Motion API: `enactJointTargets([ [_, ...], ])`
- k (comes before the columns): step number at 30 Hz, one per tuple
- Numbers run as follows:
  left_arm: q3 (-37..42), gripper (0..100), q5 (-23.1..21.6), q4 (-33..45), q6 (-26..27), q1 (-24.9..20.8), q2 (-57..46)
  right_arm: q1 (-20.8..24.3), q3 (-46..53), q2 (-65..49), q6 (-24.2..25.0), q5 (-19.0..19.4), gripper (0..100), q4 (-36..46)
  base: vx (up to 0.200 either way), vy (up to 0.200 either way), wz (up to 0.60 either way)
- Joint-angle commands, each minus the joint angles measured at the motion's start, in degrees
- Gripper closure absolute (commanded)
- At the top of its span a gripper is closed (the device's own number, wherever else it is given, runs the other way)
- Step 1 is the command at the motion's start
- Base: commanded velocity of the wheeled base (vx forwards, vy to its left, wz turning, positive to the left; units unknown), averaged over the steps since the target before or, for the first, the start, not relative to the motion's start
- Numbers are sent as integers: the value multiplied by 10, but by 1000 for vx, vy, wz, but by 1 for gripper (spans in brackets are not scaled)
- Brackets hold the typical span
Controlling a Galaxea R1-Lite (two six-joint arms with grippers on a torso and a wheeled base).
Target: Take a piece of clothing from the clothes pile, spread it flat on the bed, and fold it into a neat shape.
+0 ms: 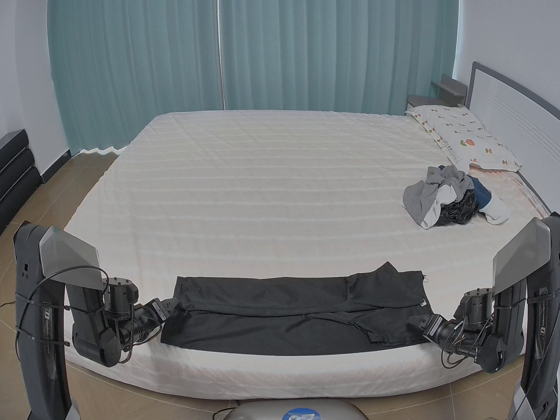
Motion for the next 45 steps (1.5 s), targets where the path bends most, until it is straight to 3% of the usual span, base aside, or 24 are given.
enactJointTargets([
  [1, -2, 0, -2, -1, -5, 4, -7, 0, -1, 0, 0, 0, 0, -4, 0, 0, 0],
  [6, 0, 0, -38, -28, -74, -12, -35, 0, -1, 0, 0, 0, 0, -4, 0, 0, 0],
  [9, -1, 0, -70, -47, -75, -25, -31, 1, -1, 0, 0, 0, 0, -4, 0, 0, 0],
  [12, -2, 0, -73, -60, -73, -39, -22, 1, -1, 0, 0, 0, 0, -4, 0, 0, 0],
  [15, -3, 0, -70, -70, -55, -49, 2, 1, -1, 0, 0, 0, 0, -4, 0, 0, 0],
  [17, -3, 0, -66, -75, -27, -51, 15, 2, -1, 0, 0, 0, 0, -4, 0, 0, 0],
  [18, 1, 0, -62, -78, 15, -51, 32, 2, -1, 0, 0, 0, 0, -4, 0, 0, 0],
  [20, 0, 0, -56, -78, 26, -51, 38, 2, -1, 0, 0, 0, 0, -4, 0, 0, 0],
  [36, -9, 0, -37, -78, 34, -55, 51, 3, -1, -1, 0, 0, 0, -4, 0, 0, 0],
  [37, -12, 100, -28, -78, 34, -54, 52, 3, -1, 0, 0, 0, 0, -4, 0, 0, 0],
  [45, -20, 100, 3, -78, 30, -38, 51, 2, -1, -2, 0, 0, 0, -4, 0, 0, 0],
])
